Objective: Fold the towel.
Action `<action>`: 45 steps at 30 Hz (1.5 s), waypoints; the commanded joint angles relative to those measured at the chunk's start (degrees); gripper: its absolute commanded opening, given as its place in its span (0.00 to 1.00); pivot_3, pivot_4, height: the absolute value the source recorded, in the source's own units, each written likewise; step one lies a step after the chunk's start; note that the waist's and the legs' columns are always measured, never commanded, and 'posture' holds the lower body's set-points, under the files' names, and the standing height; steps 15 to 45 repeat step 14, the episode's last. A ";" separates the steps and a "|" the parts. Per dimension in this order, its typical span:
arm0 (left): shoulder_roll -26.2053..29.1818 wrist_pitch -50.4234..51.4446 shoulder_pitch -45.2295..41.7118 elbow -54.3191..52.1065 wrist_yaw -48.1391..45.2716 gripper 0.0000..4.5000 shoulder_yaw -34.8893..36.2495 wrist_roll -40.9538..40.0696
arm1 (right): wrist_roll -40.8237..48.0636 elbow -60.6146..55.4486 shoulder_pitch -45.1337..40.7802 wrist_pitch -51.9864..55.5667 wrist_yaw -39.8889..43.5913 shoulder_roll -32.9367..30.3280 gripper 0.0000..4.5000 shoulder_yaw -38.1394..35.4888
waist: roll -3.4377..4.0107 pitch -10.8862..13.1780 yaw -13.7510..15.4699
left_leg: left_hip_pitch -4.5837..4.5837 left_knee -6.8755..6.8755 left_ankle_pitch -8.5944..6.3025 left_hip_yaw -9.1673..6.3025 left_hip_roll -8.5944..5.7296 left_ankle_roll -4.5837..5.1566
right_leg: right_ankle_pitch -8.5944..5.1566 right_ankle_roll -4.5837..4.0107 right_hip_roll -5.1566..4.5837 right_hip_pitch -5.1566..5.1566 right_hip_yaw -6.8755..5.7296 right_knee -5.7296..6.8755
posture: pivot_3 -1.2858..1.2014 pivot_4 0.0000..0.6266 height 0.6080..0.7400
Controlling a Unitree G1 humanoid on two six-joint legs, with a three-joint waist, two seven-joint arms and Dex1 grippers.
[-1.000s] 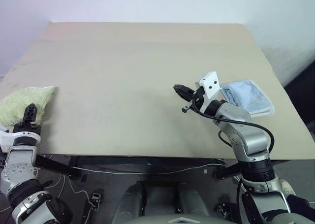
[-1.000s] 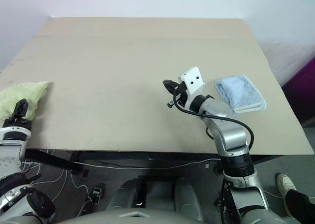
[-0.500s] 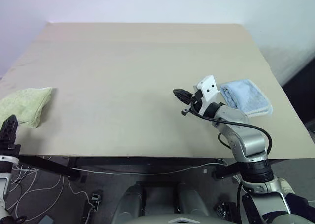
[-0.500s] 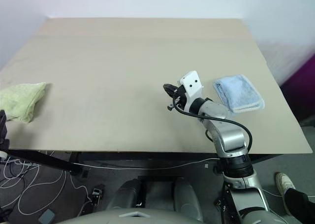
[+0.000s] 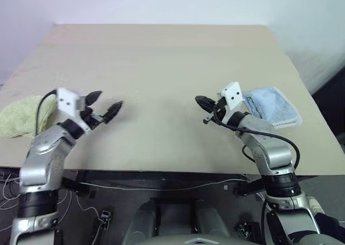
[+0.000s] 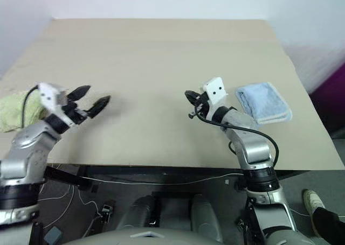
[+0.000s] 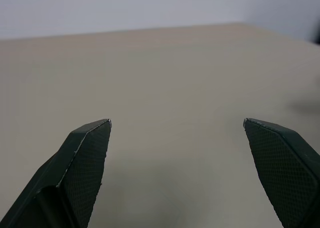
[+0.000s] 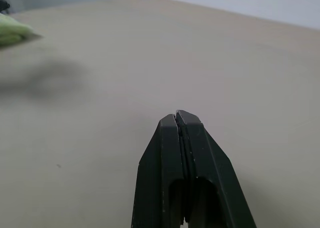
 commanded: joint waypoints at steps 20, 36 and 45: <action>-1.07 -6.67 -7.32 13.19 -9.57 0.99 -1.92 4.42 | 3.37 -9.19 6.41 1.24 -1.74 -2.82 0.00 -7.12 | 0.00 0.00 -0.20 | 0.01 -0.02 0.01 -0.01 0.02 0.01 | 0.00 0.02 0.02 -0.01 0.01 0.04 | 0.52 0.24 1.00; -1.07 -6.67 -7.32 13.19 -9.57 0.99 -1.92 4.42 | 3.37 -9.19 6.41 1.24 -1.74 -2.82 0.00 -7.12 | 0.00 0.00 -0.20 | 0.01 -0.02 0.01 -0.01 0.02 0.01 | 0.00 0.02 0.02 -0.01 0.01 0.04 | 0.52 0.24 1.00; -1.07 -6.67 -7.32 13.19 -9.57 0.99 -1.92 4.42 | 3.37 -9.19 6.41 1.24 -1.74 -2.82 0.00 -7.12 | 0.00 0.00 -0.20 | 0.01 -0.02 0.01 -0.01 0.02 0.01 | 0.00 0.02 0.02 -0.01 0.01 0.04 | 0.52 0.24 1.00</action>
